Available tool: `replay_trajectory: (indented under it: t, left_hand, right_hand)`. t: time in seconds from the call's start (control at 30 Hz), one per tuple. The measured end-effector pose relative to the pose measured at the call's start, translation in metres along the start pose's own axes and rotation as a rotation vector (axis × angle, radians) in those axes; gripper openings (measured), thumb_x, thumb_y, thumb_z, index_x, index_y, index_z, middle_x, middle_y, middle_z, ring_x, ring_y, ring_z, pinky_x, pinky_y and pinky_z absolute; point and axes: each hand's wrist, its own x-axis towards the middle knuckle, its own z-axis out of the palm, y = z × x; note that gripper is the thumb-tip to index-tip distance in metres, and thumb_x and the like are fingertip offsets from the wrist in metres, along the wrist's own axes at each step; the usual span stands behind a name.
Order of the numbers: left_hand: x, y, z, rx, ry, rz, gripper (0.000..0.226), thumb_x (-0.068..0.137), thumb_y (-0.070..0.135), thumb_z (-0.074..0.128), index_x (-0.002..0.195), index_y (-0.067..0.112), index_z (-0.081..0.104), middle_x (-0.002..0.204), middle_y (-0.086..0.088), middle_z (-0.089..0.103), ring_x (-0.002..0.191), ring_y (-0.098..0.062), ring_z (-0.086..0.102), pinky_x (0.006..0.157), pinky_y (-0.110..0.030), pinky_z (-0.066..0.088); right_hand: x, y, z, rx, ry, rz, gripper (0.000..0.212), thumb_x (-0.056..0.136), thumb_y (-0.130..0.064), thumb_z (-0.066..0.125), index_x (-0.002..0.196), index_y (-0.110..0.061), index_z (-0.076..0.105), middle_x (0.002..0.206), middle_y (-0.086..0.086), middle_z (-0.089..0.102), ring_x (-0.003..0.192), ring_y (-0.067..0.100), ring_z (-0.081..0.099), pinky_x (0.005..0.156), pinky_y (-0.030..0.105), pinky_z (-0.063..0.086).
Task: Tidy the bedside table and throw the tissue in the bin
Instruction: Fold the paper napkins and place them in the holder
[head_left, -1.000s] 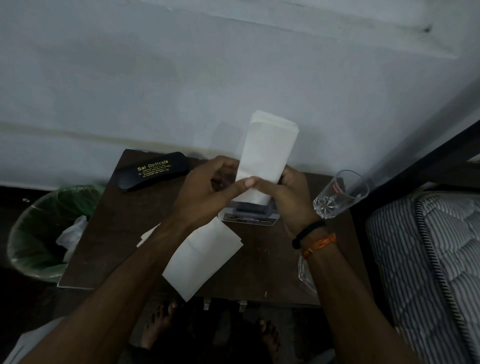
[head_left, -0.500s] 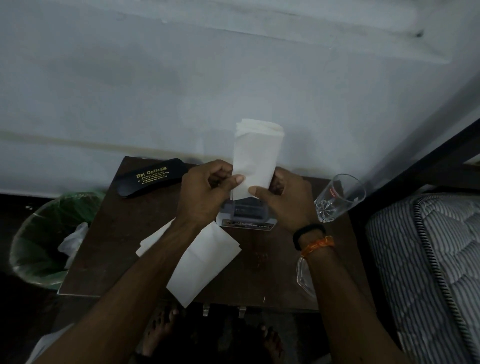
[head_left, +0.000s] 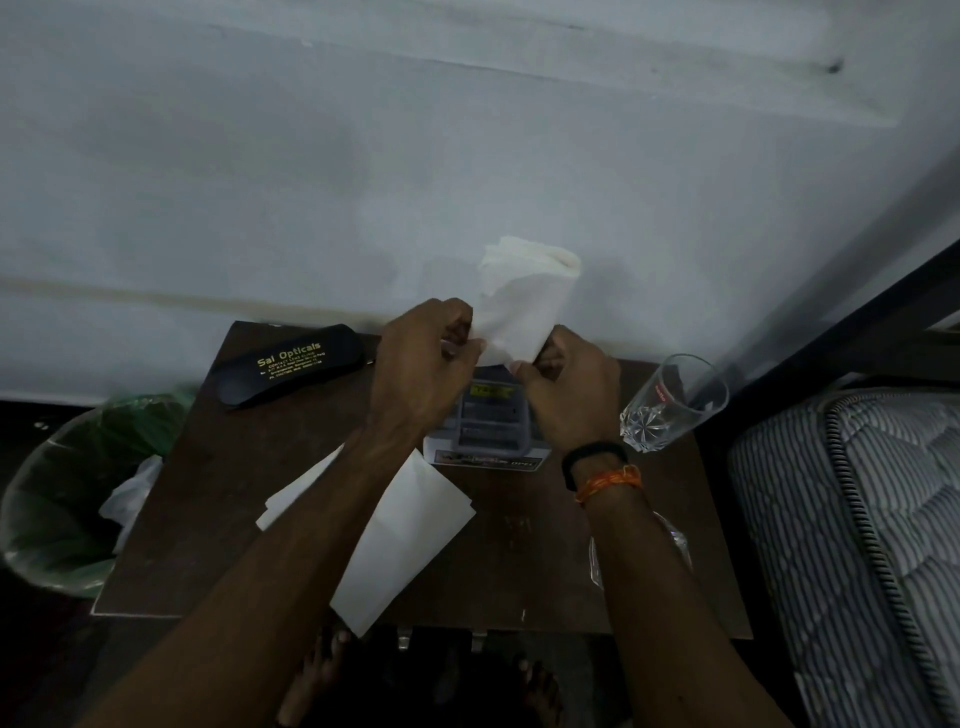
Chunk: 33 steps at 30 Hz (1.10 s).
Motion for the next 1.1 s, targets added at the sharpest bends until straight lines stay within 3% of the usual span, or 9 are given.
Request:
replay_trajectory:
  t: [0.1, 0.27, 0.43, 0.6, 0.77, 0.97, 1.03, 1.1]
  left_hand:
    - [0.0, -0.004, 0.002, 0.011, -0.026, 0.006, 0.026, 0.084, 0.019, 0.073, 0.069, 0.014, 0.052, 0.067, -0.003, 0.056, 0.065, -0.019, 0.054, 0.063, -0.039, 0.049]
    - [-0.003, -0.004, 0.005, -0.004, -0.048, -0.018, 0.032, 0.082, 0.017, 0.075, 0.067, 0.016, 0.048, 0.065, 0.0, 0.052, 0.064, -0.019, 0.051, 0.062, -0.03, 0.042]
    - [-0.003, -0.006, 0.007, 0.027, -0.085, -0.004, 0.029, 0.08, 0.013, 0.076, 0.069, 0.014, 0.049, 0.067, -0.005, 0.056, 0.067, -0.021, 0.053, 0.063, -0.034, 0.045]
    - [-0.007, -0.007, 0.01, 0.162, -0.105, 0.029, 0.017, 0.079, 0.016, 0.073, 0.091, 0.007, 0.065, 0.085, -0.009, 0.068, 0.077, -0.026, 0.063, 0.067, -0.039, 0.053]
    - [-0.006, -0.006, 0.013, 0.254, -0.101, 0.02, 0.021, 0.083, 0.02, 0.067, 0.101, 0.009, 0.065, 0.093, -0.009, 0.071, 0.085, -0.027, 0.064, 0.071, -0.04, 0.055]
    - [-0.002, -0.011, 0.013, 0.104, -0.113, -0.121, 0.014, 0.075, 0.015, 0.074, 0.077, 0.01, 0.06, 0.071, -0.004, 0.067, 0.065, -0.02, 0.063, 0.062, -0.042, 0.056]
    - [0.001, -0.012, 0.01, -0.001, -0.141, -0.168, 0.019, 0.072, 0.021, 0.079, 0.081, 0.012, 0.065, 0.076, -0.001, 0.07, 0.07, -0.016, 0.066, 0.066, -0.036, 0.058]
    - [0.004, -0.011, 0.004, -0.076, -0.147, -0.182, 0.022, 0.073, 0.025, 0.081, 0.086, 0.013, 0.068, 0.083, 0.004, 0.071, 0.075, -0.012, 0.067, 0.069, -0.019, 0.056]
  right_hand:
    - [0.0, 0.002, 0.004, -0.033, 0.001, -0.003, 0.017, 0.081, -0.018, 0.076, 0.095, -0.011, 0.07, 0.09, 0.002, 0.074, 0.079, 0.014, 0.067, 0.071, 0.029, 0.057]
    - [0.002, 0.005, 0.006, -0.071, 0.0, 0.008, 0.019, 0.081, -0.019, 0.076, 0.097, -0.011, 0.071, 0.088, 0.003, 0.074, 0.079, 0.016, 0.067, 0.073, 0.033, 0.058]
    - [0.003, 0.005, 0.005, -0.072, -0.005, 0.025, 0.019, 0.08, -0.018, 0.079, 0.096, -0.011, 0.071, 0.088, 0.004, 0.074, 0.077, 0.015, 0.065, 0.073, 0.031, 0.056]
    - [0.0, 0.001, 0.006, -0.072, -0.017, 0.012, 0.015, 0.078, -0.015, 0.077, 0.09, -0.012, 0.069, 0.08, 0.003, 0.072, 0.074, 0.017, 0.067, 0.069, 0.034, 0.057]
    - [0.001, -0.007, 0.0, -0.047, 0.001, -0.006, 0.017, 0.075, -0.013, 0.074, 0.082, -0.02, 0.06, 0.076, -0.006, 0.065, 0.07, 0.007, 0.057, 0.059, 0.015, 0.041]
    - [0.001, 0.0, 0.003, -0.138, 0.008, -0.035, 0.015, 0.079, -0.016, 0.073, 0.091, -0.009, 0.068, 0.081, 0.003, 0.071, 0.072, 0.015, 0.061, 0.066, 0.027, 0.05]
    - [0.0, -0.001, 0.004, -0.16, -0.004, -0.04, 0.015, 0.078, -0.013, 0.072, 0.091, -0.009, 0.067, 0.081, 0.004, 0.07, 0.075, 0.019, 0.064, 0.069, 0.032, 0.055]
    - [-0.001, -0.004, 0.003, -0.113, -0.015, -0.023, 0.014, 0.077, -0.012, 0.071, 0.09, -0.012, 0.065, 0.075, -0.002, 0.066, 0.072, 0.014, 0.061, 0.066, 0.028, 0.053]
